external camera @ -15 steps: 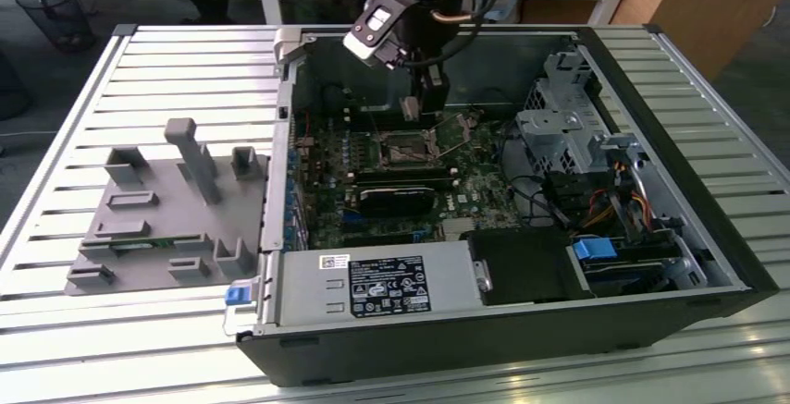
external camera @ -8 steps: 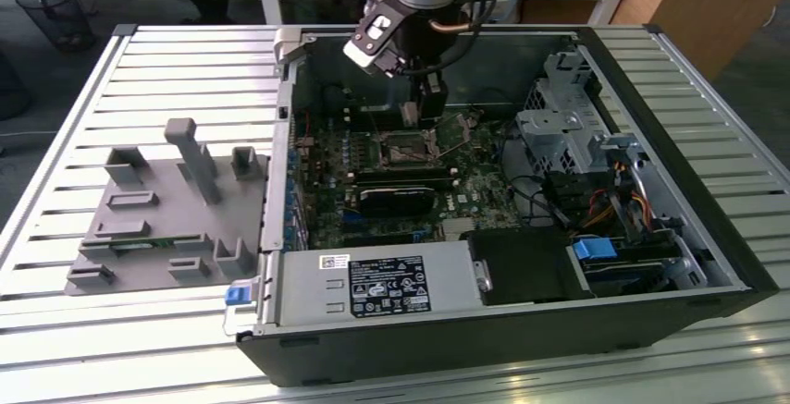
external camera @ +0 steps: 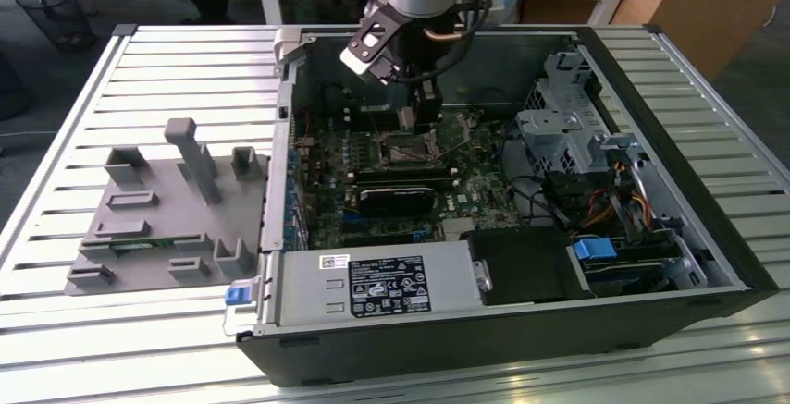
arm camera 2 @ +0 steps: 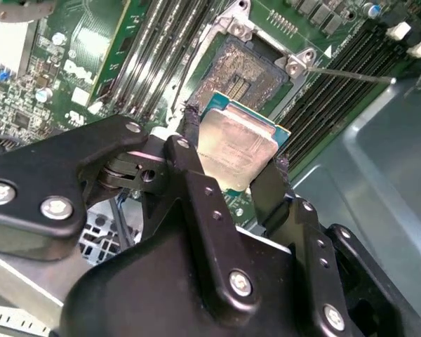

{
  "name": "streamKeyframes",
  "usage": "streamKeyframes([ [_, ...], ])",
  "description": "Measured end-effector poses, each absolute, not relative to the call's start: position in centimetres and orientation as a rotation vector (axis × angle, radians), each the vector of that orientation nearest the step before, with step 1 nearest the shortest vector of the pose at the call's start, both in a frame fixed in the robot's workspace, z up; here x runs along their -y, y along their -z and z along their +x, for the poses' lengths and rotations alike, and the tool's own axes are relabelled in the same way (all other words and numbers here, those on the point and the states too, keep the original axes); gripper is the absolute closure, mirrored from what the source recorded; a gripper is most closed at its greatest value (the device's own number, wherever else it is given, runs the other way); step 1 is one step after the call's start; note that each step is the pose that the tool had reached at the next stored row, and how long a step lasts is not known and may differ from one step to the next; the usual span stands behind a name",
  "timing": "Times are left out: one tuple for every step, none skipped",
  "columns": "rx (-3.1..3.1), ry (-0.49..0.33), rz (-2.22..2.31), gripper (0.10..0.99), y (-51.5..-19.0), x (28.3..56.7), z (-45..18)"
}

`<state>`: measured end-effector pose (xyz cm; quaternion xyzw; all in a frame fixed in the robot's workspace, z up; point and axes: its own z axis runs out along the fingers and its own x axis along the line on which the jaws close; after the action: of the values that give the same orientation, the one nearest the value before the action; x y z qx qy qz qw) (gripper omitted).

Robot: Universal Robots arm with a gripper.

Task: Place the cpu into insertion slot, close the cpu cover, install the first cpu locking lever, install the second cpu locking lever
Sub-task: 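Place the cpu into insertion slot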

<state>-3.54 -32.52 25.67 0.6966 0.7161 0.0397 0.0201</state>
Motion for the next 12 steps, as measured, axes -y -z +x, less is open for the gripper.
streamKeyframes([
  [-2.221,-0.123,2.161,0.545,-25.6,32.5,-3.6],
  [-2.221,-0.123,2.161,0.545,-25.4,32.5,-3.7],
  [-2.221,-0.123,2.161,0.545,-25.3,32.5,-3.7],
  [-2.221,-0.123,2.161,0.545,-25.1,32.4,-3.8],
  [-2.22,-0.123,2.162,0.545,-25.0,32.4,-3.8],
  [-2.218,-0.123,2.164,0.545,-24.8,32.4,-3.8],
  [-2.216,-0.123,2.166,0.545,-24.6,32.3,-3.9],
  [-2.216,-0.123,2.166,0.545,-24.4,32.3,-3.9],
  [-2.215,-0.123,2.166,0.545,-24.2,32.3,-4.0],
  [-2.215,-0.123,2.166,0.545,-24.1,32.3,-4.0],
  [-2.215,-0.123,2.166,0.545,-24.0,32.3,-4.0],
  [-2.215,-0.122,2.166,0.545,-24.0,32.3,-4.0],
])
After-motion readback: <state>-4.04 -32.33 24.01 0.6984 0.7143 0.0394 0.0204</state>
